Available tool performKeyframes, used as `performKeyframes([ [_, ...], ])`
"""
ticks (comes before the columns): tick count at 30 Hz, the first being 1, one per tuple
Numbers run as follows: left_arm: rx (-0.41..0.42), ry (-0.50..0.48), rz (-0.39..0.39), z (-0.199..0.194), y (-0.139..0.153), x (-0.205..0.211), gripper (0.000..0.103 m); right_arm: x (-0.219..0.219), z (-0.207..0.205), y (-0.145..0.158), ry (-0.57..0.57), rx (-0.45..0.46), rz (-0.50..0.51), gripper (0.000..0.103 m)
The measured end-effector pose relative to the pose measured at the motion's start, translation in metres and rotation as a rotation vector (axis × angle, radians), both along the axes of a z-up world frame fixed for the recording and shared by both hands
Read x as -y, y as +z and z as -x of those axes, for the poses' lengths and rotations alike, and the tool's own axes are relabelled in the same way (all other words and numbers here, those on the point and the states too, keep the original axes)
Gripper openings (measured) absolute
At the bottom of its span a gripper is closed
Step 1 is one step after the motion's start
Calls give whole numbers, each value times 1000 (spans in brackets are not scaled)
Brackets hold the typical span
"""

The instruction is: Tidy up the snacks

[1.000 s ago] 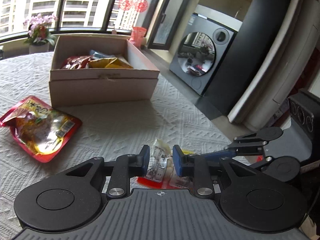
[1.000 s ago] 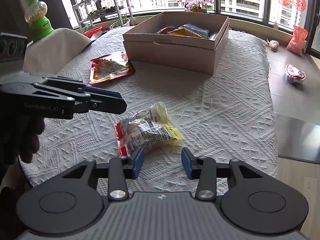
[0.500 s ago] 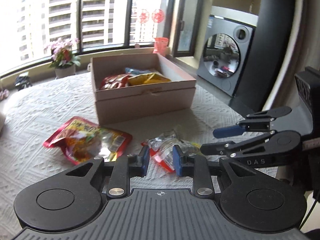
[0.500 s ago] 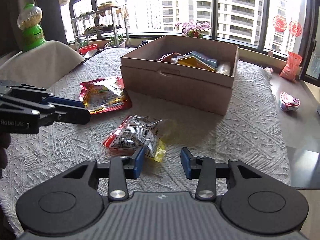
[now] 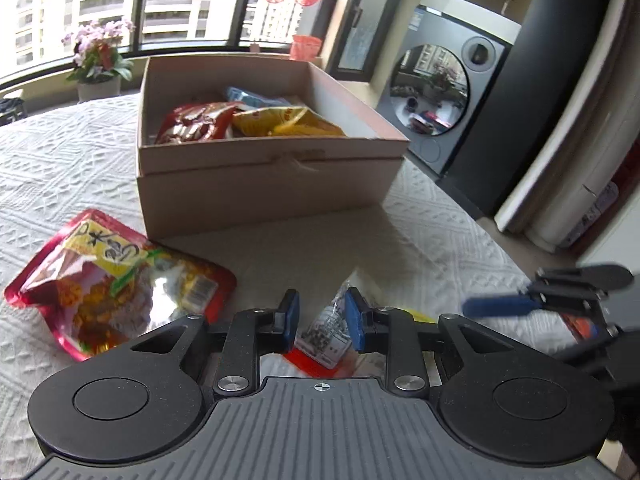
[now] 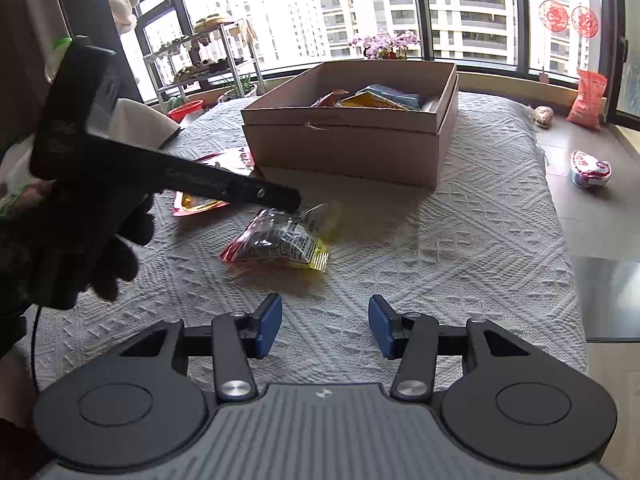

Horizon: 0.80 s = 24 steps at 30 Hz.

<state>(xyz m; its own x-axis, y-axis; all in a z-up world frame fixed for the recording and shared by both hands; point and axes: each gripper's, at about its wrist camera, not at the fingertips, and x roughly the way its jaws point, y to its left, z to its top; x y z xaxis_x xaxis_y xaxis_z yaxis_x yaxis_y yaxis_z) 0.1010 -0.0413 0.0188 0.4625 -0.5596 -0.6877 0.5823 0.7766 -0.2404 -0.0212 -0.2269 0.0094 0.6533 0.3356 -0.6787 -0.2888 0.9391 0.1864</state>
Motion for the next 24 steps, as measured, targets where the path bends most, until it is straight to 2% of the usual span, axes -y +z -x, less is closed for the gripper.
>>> performKeyframes([
  [1, 18, -5, -14, 9, 2, -1, 30, -1, -3, -1, -19, 4, 29, 48],
  [4, 206, -20, -132, 47, 14, 4, 29, 2, -10, -3, -70, 13, 70, 48],
  [5, 233, -42, -152, 54, 18, 8, 29, 6, -10, -3, -78, 11, 64, 48],
  [8, 221, -124, -189, 69, 22, 25, 32, 18, -12, -2, -109, 4, 33, 48],
  [11, 231, -133, -267, 81, 19, 44, 32, 31, -14, -3, -154, -8, 11, 48],
  [14, 232, -136, -312, 88, 13, 58, 32, 39, -14, -3, -174, -17, -19, 48],
  [16, 243, -150, -347, 91, 8, 67, 36, 42, -14, -4, -182, -18, -21, 48],
  [17, 248, -161, -361, 94, 7, 72, 42, 43, -13, -4, -184, -16, -19, 48],
  [18, 245, -172, -365, 95, 6, 75, 50, 43, -13, -5, -184, -15, -18, 48],
  [20, 218, -190, -349, 93, 7, 78, 59, 43, -12, -5, -184, -13, -22, 48],
  [24, 171, -198, -294, 87, 8, 77, 65, 43, -11, -6, -185, -9, -30, 48],
])
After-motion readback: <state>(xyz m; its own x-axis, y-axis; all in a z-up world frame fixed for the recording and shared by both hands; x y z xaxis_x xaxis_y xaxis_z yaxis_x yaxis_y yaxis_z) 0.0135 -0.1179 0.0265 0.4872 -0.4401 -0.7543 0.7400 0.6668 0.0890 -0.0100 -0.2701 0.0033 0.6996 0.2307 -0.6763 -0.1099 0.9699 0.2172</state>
